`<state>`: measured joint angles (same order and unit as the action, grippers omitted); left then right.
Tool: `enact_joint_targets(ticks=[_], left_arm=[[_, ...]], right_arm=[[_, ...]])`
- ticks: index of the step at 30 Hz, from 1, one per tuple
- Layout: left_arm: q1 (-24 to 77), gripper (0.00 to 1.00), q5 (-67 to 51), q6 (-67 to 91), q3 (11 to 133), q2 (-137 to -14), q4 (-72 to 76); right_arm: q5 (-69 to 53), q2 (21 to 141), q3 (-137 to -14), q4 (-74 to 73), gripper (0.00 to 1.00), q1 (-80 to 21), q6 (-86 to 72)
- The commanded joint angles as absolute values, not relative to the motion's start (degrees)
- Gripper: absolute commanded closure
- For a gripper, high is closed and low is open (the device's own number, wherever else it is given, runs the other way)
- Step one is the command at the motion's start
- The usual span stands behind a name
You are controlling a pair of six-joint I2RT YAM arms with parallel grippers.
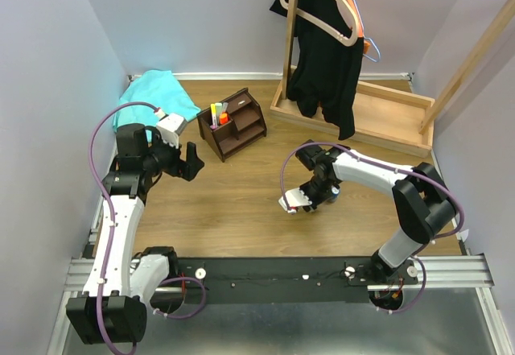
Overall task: Sort the stationery into containers
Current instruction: Pick up the pen from the center of the board.
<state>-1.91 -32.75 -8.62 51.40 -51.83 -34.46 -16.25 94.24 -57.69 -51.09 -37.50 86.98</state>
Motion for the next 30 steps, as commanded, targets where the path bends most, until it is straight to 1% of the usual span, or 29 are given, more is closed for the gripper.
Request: enact_joint_targets(ticks=[1, 8, 16, 19, 26, 30], left_arm=[[-2.46, 0.08, -34.89, -8.17, 50.71, -50.89, -35.42], [-2.46, 0.08, -35.16, -8.26, 50.54, -50.89, -35.60], [-2.81, 0.08, -35.68, -7.12, 49.13, -50.80, -34.19], [-3.08, 0.08, -35.77, -7.03, 49.04, -50.80, -34.19], [-3.69, 0.08, -35.60, -7.03, 48.61, -50.45, -34.28], [-4.13, 0.08, -35.25, -6.94, 48.43, -50.27, -34.37]], right_arm=[[-14.76, 95.36, -59.41, -47.64, 0.72, -37.44, 87.80], [-18.45, 94.75, -62.93, -49.39, 0.73, -37.35, 86.66], [-19.77, 94.75, -63.28, -49.57, 0.72, -37.35, 86.57], [-21.44, 95.45, -63.81, -49.66, 0.71, -37.44, 86.05], [-23.03, 96.15, -63.72, -49.83, 0.61, -37.53, 87.27], [-23.12, 96.85, -63.63, -49.92, 0.60, -37.71, 87.71]])
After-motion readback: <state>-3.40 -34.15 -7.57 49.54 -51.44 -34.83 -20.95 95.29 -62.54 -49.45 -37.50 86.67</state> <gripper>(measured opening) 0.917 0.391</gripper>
